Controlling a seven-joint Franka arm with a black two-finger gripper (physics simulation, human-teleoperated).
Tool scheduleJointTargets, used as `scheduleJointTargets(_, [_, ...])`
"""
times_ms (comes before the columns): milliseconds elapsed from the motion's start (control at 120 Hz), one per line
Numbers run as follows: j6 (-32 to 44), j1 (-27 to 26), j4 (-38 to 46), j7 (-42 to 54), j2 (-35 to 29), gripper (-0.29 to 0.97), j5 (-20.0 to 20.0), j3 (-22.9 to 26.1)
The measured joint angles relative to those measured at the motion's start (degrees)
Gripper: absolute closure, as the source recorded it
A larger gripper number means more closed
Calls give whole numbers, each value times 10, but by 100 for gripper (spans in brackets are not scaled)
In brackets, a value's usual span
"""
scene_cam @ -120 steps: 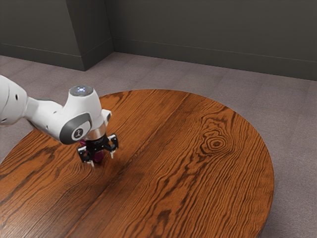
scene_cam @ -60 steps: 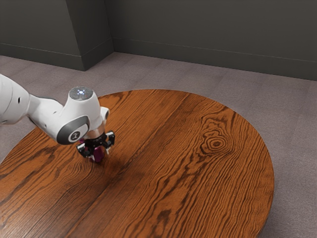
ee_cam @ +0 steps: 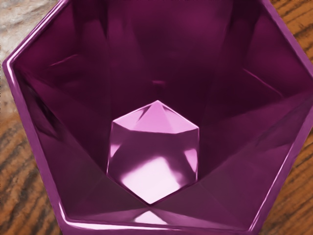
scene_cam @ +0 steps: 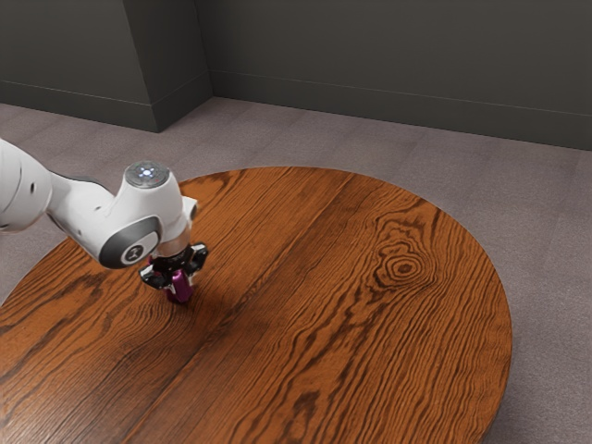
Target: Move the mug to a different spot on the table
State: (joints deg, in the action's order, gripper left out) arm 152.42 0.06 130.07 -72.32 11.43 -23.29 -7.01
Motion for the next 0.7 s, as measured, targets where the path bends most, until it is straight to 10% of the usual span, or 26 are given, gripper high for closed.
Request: scheduleJointTargets(700, [-1, -4, -1, -17, -20, 62, -183, -10])
